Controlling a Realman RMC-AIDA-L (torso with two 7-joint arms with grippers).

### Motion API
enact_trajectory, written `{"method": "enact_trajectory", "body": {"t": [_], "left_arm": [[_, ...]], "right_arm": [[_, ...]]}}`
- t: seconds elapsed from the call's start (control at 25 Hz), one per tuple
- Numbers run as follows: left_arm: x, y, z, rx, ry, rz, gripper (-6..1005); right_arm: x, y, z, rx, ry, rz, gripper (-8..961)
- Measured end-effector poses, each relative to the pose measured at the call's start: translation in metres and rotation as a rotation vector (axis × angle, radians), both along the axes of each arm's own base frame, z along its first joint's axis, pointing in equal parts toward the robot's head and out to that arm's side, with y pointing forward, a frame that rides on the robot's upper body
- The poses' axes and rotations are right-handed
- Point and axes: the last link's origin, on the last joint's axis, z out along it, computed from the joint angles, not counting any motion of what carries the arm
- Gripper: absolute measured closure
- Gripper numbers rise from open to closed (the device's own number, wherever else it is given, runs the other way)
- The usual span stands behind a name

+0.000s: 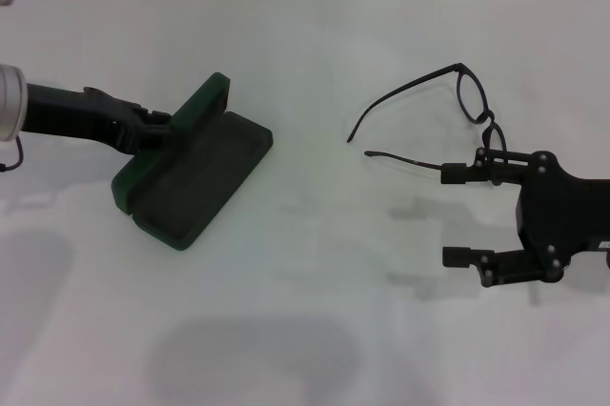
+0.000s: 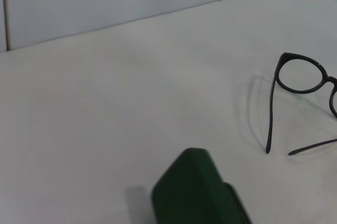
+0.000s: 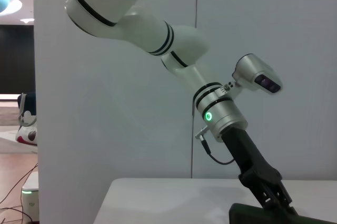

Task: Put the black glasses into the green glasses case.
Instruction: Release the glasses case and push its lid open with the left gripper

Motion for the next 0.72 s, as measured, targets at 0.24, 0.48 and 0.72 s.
{"method": "enact_trajectory", "body": {"t": [0.24, 0.48, 0.72], "left_arm": [[0.004, 0.003, 0.0, -0.008, 0.011, -0.009, 661], [0.019, 0.014, 0.004, -0.001, 0.025, -0.099, 738], [0.041, 0.025, 0.001, -0.059, 0.09, -0.223, 894]], "right_arm": [[0.002, -0.003, 0.0, 0.007, 0.001, 0.006, 141], [0.006, -0.007, 0.001, 0.015, 0.005, 0.009, 140], [0.01, -0.012, -0.001, 0.024, 0.008, 0.008, 141]]}}
